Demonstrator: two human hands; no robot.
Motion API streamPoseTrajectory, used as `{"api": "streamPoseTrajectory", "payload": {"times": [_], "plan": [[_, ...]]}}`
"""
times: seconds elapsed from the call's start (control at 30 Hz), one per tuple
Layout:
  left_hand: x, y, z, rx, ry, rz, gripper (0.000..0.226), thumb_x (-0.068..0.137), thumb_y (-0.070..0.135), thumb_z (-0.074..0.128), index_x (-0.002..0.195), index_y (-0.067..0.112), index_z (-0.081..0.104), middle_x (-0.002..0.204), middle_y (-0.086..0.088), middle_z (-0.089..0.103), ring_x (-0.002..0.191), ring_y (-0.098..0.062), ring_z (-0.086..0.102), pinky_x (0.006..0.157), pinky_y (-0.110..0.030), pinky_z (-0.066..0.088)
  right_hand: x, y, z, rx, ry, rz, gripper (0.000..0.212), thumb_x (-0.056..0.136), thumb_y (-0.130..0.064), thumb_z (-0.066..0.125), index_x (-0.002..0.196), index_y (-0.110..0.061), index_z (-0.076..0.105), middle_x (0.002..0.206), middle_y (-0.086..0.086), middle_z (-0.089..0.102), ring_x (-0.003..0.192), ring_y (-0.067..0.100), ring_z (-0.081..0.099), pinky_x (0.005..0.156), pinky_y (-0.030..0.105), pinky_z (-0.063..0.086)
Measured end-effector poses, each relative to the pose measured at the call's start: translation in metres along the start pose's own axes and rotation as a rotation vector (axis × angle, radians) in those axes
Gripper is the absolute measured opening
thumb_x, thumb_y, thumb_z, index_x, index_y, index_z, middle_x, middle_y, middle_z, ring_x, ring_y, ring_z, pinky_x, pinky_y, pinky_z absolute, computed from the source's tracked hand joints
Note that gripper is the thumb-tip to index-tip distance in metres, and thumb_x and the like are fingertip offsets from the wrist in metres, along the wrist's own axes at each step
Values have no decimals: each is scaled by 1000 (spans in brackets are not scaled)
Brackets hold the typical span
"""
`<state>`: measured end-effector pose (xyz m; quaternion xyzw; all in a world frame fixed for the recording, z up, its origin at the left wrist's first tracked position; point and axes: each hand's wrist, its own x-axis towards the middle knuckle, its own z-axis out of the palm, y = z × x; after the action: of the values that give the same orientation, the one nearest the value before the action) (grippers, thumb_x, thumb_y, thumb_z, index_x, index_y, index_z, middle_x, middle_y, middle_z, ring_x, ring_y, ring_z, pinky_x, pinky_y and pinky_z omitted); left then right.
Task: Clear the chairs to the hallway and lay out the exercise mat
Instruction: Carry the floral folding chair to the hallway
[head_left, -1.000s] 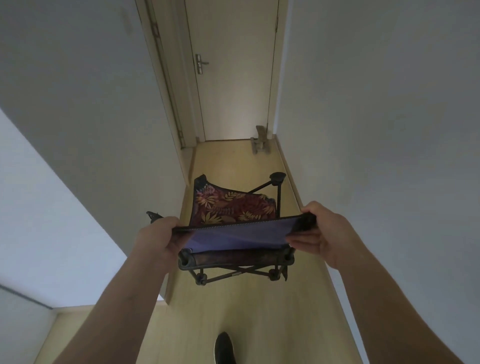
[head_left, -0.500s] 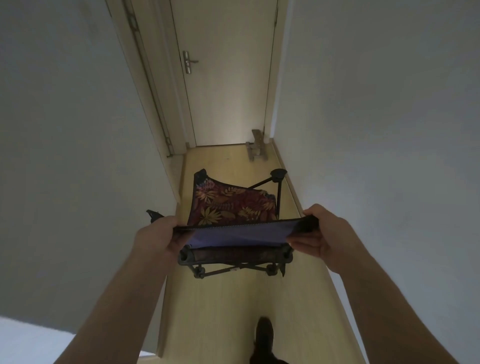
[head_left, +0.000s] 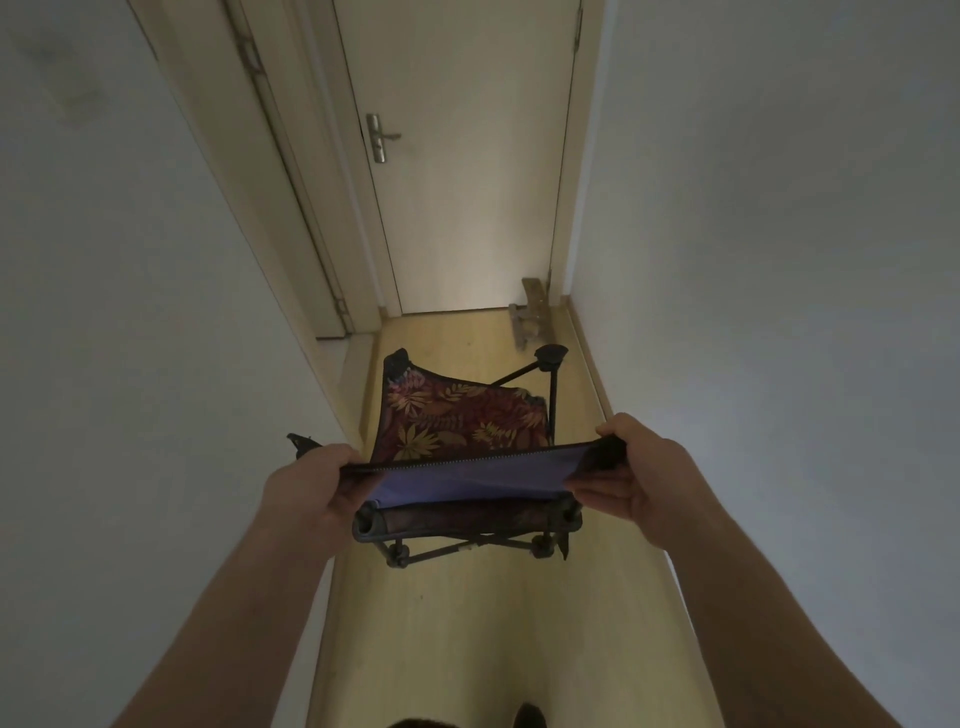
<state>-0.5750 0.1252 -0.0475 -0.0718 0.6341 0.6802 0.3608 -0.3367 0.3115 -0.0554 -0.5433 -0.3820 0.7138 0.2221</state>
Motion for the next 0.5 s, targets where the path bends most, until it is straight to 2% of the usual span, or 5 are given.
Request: {"api": "streamPoseTrajectory", "payload": {"times": [0.07,0.23,0.4,0.5], "plan": [[21,13,14,-13,-2,9,19,97,-7,46,90,8,55,90,-14,59,78,-22,63,60,-24,59,23,-20,12,-5,-10,5,30,89,-25,69,112,-9,58,84,20,77,75,37,77,60,44,63],[91,45,42,-41,-6,0,20,96,-8,45,89,7,55,89,-14,58,78,-22,62,59,-24,60,83,-63,50,-33,-18,5,28,90,-25,69,110,-8,59,83,20,77,75,37,77,60,43,63],[174,76,65,-97,110,-99,22,97,-4,52,76,1,55,81,-21,56,73,-27,59,41,-29,57,145,-95,94,-43,-11,6,27,90,-23,69,110,-7,59,83,21,77,76,38,77,58,42,62],[229,103,79,-68,92,-106,22,95,-5,54,74,1,56,80,-20,56,73,-27,58,41,-27,56,184,-118,128,-45,-6,10,31,90,-23,69,114,-6,59,87,21,77,78,38,77,63,44,63]]}}
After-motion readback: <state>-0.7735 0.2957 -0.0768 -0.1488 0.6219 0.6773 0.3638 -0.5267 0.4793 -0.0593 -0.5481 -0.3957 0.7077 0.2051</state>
